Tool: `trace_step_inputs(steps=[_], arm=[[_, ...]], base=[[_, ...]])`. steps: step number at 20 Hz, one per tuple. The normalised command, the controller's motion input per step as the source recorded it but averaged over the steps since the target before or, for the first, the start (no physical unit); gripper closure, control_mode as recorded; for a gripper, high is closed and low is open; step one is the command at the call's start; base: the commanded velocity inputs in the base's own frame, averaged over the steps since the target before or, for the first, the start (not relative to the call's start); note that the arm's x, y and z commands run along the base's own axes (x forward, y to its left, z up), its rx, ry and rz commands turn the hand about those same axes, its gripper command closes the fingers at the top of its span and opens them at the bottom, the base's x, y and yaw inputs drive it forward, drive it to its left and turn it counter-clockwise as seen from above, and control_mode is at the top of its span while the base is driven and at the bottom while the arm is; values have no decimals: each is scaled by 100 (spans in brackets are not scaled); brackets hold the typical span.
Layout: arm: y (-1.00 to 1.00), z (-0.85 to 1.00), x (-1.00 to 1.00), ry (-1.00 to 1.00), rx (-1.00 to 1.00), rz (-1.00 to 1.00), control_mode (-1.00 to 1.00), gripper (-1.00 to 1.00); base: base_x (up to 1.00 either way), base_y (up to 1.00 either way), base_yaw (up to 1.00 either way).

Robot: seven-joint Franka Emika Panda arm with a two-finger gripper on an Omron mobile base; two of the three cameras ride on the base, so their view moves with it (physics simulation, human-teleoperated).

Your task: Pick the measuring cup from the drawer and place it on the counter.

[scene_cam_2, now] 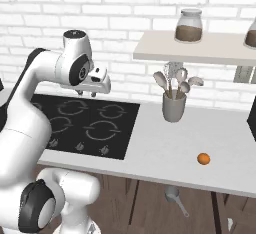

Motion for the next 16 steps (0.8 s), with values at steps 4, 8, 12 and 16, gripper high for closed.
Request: trace_step_inputs(steps=[4, 8, 12, 16], arm=[[1, -13, -13, 0, -1, 0, -100, -100], [0, -40, -68, 0, 0, -4, -100, -100], [0, -39, -77, -2, 0, -4, -100, -100], [0, -56, -63, 0, 0, -5, -100, -100]], base=[[0, 0, 0], [0, 0, 0], [0, 0, 0], [0, 0, 0]])
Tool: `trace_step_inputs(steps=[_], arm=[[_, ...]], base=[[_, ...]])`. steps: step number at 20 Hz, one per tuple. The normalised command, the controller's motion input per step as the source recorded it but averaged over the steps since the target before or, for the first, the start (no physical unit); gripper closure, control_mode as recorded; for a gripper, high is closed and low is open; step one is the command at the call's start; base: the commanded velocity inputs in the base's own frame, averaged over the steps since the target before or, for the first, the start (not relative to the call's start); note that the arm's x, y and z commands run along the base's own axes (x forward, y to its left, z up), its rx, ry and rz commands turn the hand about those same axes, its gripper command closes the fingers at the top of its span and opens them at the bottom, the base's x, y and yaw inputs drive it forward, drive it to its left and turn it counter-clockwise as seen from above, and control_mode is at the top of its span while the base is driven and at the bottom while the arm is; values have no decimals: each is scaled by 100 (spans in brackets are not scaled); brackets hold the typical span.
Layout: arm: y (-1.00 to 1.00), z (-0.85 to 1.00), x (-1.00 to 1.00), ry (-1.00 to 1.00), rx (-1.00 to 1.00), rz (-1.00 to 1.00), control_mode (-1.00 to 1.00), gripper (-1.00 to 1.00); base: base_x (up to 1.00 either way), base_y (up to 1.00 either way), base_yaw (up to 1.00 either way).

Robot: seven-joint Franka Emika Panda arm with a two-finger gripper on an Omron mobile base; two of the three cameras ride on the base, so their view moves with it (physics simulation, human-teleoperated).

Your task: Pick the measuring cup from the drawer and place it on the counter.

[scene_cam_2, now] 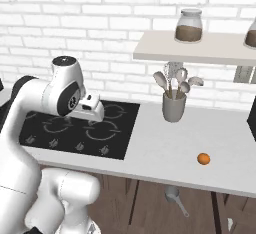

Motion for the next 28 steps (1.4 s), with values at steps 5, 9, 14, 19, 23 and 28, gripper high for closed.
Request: trace_step_inputs(steps=[5, 9, 14, 19, 23, 28], arm=[[0, -10, -8, 0, 0, -2, 100, -100], [0, 0, 0, 0, 0, 0, 100, -100], [0, 0, 0, 0, 0, 0, 100, -100], [0, 0, 0, 0, 0, 0, 100, -100], [0, 0, 0, 0, 0, 0, 100, -100], [-3, -2, -4, 0, 0, -21, -100, -100]], base=[[-34, 0, -14], [-47, 0, -28], [-26, 0, -38], [0, 0, -46], [-6, 0, -46], [-13, 1, -17]])
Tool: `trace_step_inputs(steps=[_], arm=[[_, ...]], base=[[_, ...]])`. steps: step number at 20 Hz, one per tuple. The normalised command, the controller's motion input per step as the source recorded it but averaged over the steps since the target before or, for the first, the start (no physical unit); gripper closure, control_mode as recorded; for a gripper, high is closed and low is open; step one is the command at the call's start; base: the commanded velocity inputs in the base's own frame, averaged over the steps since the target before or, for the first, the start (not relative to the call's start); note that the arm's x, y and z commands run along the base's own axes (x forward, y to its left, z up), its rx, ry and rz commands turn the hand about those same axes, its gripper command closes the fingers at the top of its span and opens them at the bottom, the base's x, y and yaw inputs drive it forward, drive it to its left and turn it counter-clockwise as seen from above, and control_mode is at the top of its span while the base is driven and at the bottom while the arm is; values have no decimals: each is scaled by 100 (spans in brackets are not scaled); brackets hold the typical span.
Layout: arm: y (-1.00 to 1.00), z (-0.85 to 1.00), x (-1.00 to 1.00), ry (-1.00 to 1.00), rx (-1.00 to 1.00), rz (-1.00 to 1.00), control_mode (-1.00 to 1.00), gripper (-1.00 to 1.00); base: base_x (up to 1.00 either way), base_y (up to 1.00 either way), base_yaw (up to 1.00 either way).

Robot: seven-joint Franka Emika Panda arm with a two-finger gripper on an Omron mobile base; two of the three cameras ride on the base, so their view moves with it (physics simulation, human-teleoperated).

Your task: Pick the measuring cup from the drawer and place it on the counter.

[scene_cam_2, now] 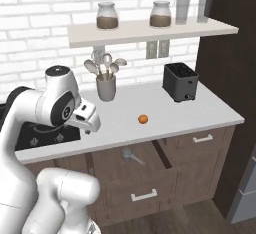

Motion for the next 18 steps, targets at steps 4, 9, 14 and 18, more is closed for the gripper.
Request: trace_step_inputs(steps=[4, 9, 14, 18], arm=[[-71, -17, 2, 0, 1, -10, -100, -100], [-98, -33, 8, 4, 7, 0, -100, -100], [-57, -31, 20, 5, 4, 7, -100, -100], [-51, -42, 16, 3, 0, 20, -100, -100]], base=[[0, 0, 0], [0, 0, 0], [0, 0, 0], [0, 0, 0]])
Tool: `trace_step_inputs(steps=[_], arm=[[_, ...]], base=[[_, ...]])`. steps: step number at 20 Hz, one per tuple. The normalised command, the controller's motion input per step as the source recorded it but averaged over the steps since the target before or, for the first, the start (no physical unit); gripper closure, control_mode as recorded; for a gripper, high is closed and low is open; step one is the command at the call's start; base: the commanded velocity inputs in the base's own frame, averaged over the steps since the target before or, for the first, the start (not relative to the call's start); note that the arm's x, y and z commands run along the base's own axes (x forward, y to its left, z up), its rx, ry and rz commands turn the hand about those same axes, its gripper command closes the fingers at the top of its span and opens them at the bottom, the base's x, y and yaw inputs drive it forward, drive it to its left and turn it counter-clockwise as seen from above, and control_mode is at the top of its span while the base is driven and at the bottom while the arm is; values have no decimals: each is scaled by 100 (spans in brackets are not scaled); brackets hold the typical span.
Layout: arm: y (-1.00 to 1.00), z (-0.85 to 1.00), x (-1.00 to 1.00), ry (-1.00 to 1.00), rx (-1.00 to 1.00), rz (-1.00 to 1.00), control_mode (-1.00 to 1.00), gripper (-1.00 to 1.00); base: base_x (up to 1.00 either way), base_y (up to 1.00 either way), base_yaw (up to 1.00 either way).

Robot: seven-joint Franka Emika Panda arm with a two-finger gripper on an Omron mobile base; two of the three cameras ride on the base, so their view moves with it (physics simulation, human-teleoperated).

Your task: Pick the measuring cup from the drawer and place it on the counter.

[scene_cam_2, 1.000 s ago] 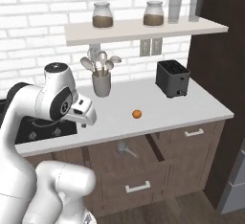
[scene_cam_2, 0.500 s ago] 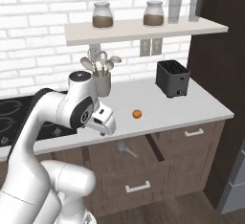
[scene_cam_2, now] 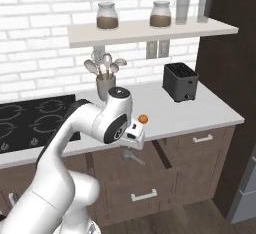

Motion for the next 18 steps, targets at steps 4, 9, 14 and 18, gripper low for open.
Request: trace_step_inputs(steps=[4, 9, 14, 18], arm=[[-31, -76, 31, 18, -1, 27, -100, -100], [-2, -86, 50, 18, -1, 26, -100, -100], [-29, -53, 47, 8, 2, 26, -100, -100], [-42, -47, 36, 0, 7, 22, -100, -100]], base=[[0, 0, 0], [0, 0, 0], [0, 0, 0], [0, 0, 0]])
